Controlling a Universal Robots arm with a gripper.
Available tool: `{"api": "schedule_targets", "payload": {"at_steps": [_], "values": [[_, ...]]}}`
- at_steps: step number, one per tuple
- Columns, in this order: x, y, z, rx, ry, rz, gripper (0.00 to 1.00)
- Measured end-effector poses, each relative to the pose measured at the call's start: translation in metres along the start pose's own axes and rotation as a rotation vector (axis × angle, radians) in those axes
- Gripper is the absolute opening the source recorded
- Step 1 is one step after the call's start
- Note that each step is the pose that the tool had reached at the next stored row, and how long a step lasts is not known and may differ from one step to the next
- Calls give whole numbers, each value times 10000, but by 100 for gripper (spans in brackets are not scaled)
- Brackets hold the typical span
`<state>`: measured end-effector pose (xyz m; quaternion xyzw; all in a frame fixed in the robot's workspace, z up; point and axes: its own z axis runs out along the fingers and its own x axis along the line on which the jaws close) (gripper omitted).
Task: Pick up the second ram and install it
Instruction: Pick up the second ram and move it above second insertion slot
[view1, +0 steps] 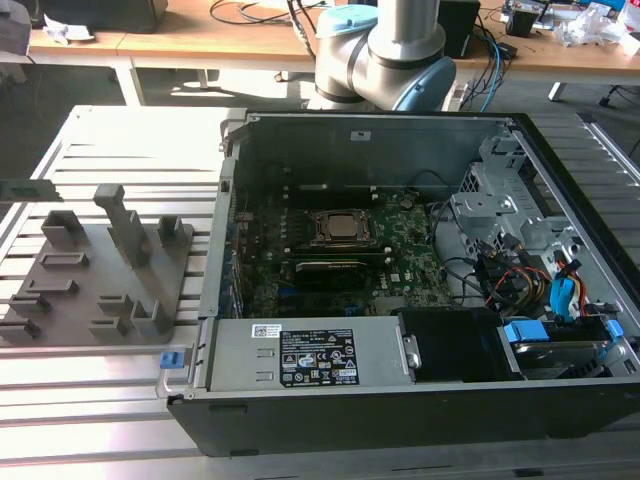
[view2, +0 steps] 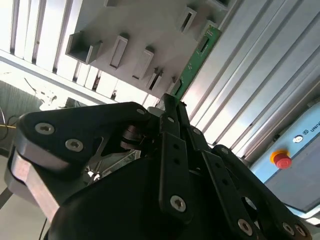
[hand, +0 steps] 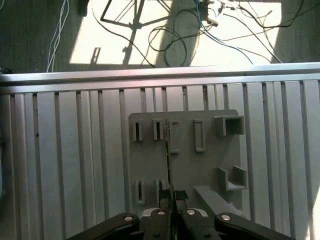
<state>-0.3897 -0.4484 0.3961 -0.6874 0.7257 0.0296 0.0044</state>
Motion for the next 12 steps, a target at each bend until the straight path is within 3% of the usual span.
{"api": "schedule_targets", "payload": {"at_steps": [2, 8, 12], "values": [[-4, 2, -50, 0, -1, 0, 14], [-24, 12, -295, 0, -1, 0, 14], [-25, 12, -295, 0, 3, 0, 14]]}}
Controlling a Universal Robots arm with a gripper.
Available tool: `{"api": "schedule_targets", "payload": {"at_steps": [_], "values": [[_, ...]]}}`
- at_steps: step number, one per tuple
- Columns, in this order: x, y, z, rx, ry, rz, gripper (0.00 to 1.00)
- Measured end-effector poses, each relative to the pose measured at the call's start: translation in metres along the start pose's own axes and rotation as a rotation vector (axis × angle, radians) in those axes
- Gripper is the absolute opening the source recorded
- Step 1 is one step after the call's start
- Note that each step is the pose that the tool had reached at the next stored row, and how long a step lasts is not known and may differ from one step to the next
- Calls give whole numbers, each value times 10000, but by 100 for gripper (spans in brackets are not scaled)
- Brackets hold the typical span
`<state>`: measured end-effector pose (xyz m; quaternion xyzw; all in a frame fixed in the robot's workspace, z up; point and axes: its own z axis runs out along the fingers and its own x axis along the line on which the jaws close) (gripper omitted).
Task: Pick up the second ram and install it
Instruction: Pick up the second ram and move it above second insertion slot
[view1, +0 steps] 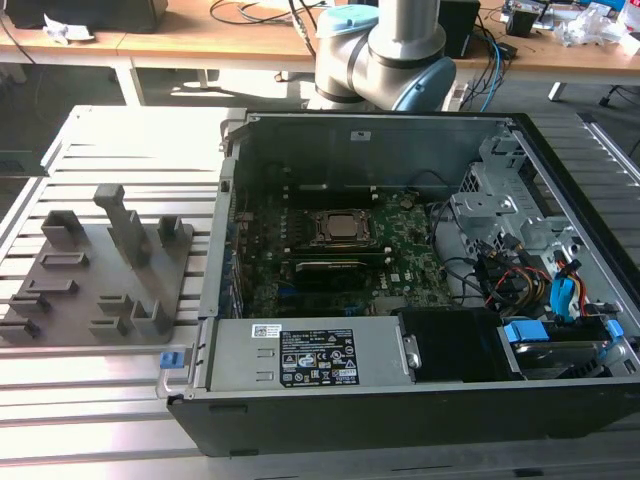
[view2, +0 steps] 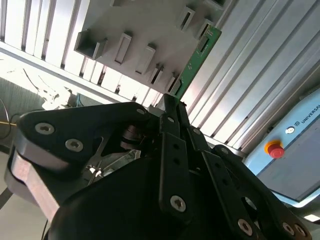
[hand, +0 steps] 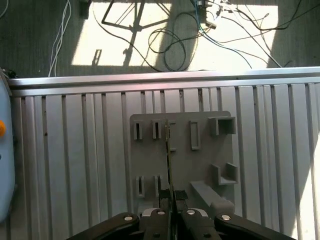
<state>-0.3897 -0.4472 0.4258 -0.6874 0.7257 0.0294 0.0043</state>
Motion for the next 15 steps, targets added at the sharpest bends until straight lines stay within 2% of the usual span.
{"api": "schedule_targets", "payload": {"at_steps": [3, 11, 15], "values": [[-2, -10, -1, -1, 1, 1, 14], [-32, -562, -19, 3, 41, 2, 14], [-46, -799, -27, 5, 64, 3, 14]]}}
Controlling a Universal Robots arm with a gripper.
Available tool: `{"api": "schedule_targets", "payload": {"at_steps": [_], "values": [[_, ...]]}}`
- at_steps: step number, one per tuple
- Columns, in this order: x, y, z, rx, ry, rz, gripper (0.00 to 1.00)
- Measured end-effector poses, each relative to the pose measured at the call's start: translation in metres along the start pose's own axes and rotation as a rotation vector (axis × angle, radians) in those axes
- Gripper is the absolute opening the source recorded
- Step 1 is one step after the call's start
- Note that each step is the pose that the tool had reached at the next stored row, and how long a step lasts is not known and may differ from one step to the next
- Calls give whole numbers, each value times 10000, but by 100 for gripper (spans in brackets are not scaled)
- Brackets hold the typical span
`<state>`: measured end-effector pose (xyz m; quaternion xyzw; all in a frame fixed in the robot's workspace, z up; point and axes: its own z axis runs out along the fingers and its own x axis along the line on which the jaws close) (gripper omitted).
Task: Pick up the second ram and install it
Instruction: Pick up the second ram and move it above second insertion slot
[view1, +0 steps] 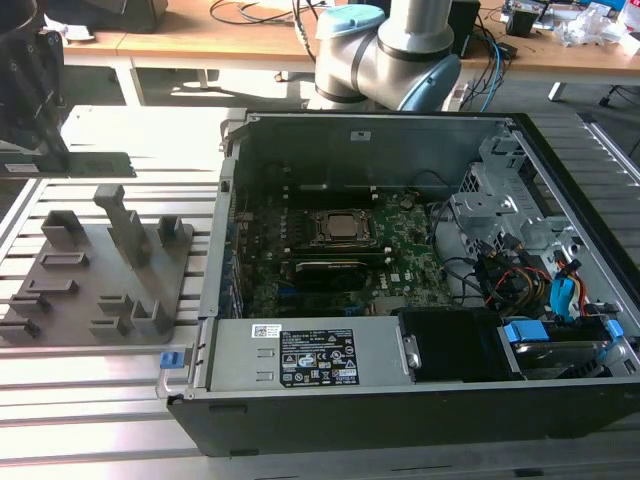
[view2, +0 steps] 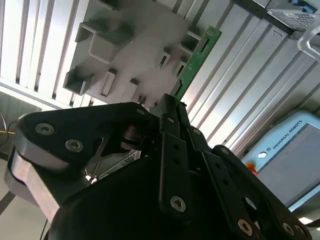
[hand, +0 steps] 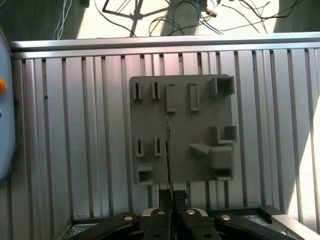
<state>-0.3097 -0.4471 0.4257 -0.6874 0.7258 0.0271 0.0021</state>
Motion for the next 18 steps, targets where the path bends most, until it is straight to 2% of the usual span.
{"api": "schedule_targets", "payload": {"at_steps": [2, 10, 11, 13, 15, 18], "values": [[-8, -142, -5, 0, 13, 0, 14], [-30, -541, -19, 0, 36, 0, 14], [-35, -625, -22, 1, 36, 2, 14], [-40, -717, -25, 2, 38, 1, 14], [-43, -771, -27, 1, 40, -1, 14], [-53, -954, -33, 1, 45, 0, 14]]}}
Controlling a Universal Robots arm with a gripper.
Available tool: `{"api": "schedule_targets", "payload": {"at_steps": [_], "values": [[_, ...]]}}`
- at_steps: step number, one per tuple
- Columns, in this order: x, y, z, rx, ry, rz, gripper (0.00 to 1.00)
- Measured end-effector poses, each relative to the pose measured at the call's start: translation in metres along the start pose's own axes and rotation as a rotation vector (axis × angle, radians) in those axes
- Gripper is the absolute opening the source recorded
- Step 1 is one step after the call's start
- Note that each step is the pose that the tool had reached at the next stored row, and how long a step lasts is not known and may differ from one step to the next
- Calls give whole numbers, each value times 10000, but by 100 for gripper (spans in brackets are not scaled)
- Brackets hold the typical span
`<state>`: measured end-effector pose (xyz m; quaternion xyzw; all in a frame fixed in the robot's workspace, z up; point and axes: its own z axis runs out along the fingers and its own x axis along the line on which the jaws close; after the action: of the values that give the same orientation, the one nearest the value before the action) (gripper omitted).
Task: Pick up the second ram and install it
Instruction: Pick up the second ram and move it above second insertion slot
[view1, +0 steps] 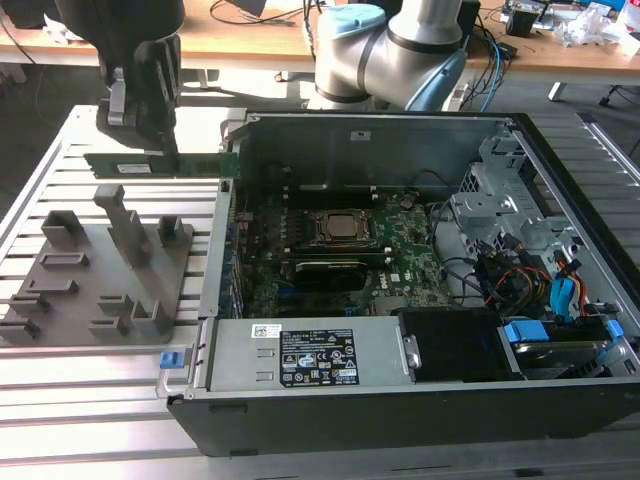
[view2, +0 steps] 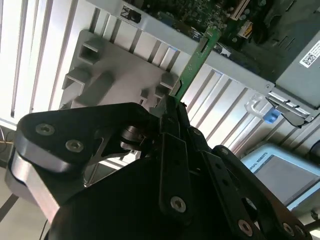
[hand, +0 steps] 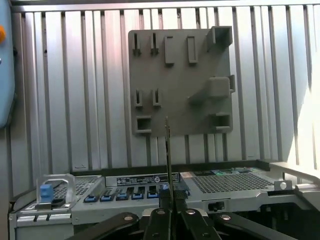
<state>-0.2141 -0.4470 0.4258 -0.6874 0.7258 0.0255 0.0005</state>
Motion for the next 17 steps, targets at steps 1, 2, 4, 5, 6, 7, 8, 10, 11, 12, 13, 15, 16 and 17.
{"api": "schedule_targets", "payload": {"at_steps": [1, 2, 4, 5, 6, 7, 8, 10, 11, 12, 13, 15, 16, 17], "values": [[-3, -54, -1, 0, 1, 0, 14], [-6, -106, -4, 0, 3, 1, 14], [-11, -204, -7, 0, 8, 1, 14], [-14, -245, -8, 0, 10, 1, 14], [-17, -291, -10, 0, 12, 1, 14], [-19, -341, -12, 1, 16, 2, 14], [-23, -408, -14, 2, 20, 0, 14], [-29, -503, -17, 2, 26, 3, 14], [-30, -541, -19, 1, 29, 2, 14], [-35, -612, -21, 1, 33, 2, 14], [-36, -645, -22, 1, 35, 3, 14], [-41, -726, -25, 2, 40, 2, 14], [-42, -758, -26, 2, 42, 1, 14], [-44, -777, -27, 2, 43, 2, 14]]}}
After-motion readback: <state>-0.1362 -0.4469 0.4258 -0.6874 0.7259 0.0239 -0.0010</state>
